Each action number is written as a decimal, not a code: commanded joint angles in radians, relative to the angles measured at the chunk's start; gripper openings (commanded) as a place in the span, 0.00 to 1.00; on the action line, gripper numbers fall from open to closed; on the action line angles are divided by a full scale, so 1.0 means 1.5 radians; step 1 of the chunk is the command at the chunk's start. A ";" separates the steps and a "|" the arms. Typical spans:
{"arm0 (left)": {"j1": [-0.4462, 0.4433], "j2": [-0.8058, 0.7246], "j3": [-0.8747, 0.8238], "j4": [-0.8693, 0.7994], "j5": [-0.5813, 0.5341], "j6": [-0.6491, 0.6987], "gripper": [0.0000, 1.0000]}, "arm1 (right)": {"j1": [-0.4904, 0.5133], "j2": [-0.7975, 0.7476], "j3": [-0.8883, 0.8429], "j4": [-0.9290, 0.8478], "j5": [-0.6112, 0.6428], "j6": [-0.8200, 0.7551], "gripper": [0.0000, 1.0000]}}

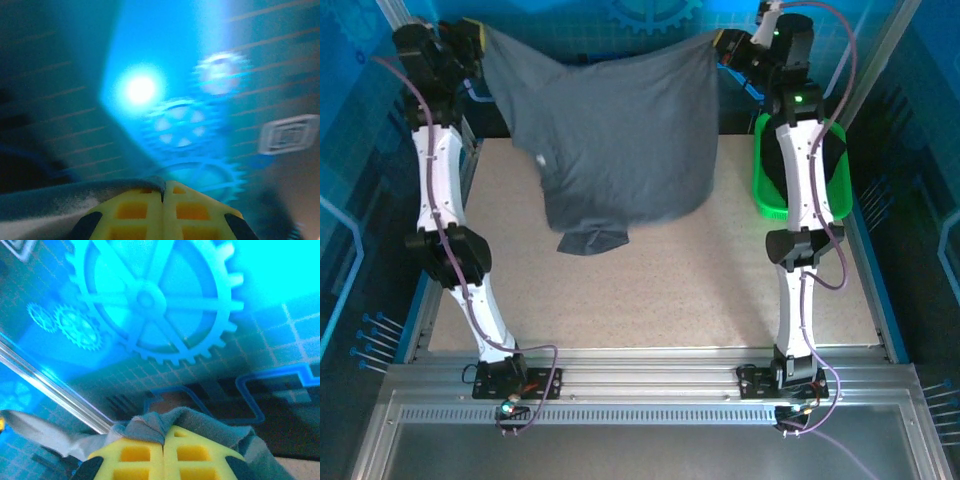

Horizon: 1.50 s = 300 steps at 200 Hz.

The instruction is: Fold and stack the t-shirts

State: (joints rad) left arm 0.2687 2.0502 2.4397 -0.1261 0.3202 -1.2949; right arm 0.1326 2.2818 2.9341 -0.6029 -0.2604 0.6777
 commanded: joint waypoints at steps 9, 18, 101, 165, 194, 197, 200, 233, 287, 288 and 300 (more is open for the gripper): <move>0.014 -0.102 0.059 0.128 0.002 -0.008 0.00 | -0.037 -0.106 -0.042 0.113 -0.017 0.032 0.00; 0.014 -0.138 0.038 0.133 0.002 0.006 0.00 | -0.045 -0.140 -0.080 0.123 -0.012 0.026 0.00; -0.076 -0.754 -0.825 -0.127 -0.221 0.070 0.15 | -0.008 -0.649 -0.991 0.198 0.184 0.021 0.00; -0.100 -0.875 -1.062 -0.293 -0.224 0.080 0.60 | 0.029 -0.661 -1.223 0.018 0.270 0.019 0.56; -0.100 -0.741 -1.057 -0.229 -0.190 0.100 0.54 | 0.063 -0.576 -1.180 0.006 0.278 -0.006 0.54; -0.101 -0.726 -1.056 -0.217 -0.182 0.101 0.52 | 0.068 -0.568 -1.177 0.008 0.280 -0.009 0.54; -0.102 -0.709 -1.056 -0.207 -0.178 0.102 0.50 | 0.073 -0.559 -1.173 0.010 0.280 -0.013 0.54; -0.108 -0.529 -1.022 -0.138 -0.146 0.128 0.31 | 0.108 -0.424 -1.101 -0.004 0.259 -0.039 0.46; -0.125 -0.237 -0.891 -0.074 -0.069 0.157 0.20 | 0.075 -0.204 -0.934 -0.039 0.222 -0.081 0.42; -0.126 -0.232 -0.889 -0.074 -0.068 0.158 0.20 | 0.074 -0.199 -0.930 -0.040 0.221 -0.081 0.42; -0.131 -0.179 -0.859 -0.084 -0.065 0.162 0.19 | 0.065 -0.141 -0.875 -0.075 0.217 -0.087 0.42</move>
State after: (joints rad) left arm 0.0895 1.6661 1.0630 -0.2733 0.1638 -1.0958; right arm 0.2661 1.9415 1.4929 -0.6189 0.0940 0.5934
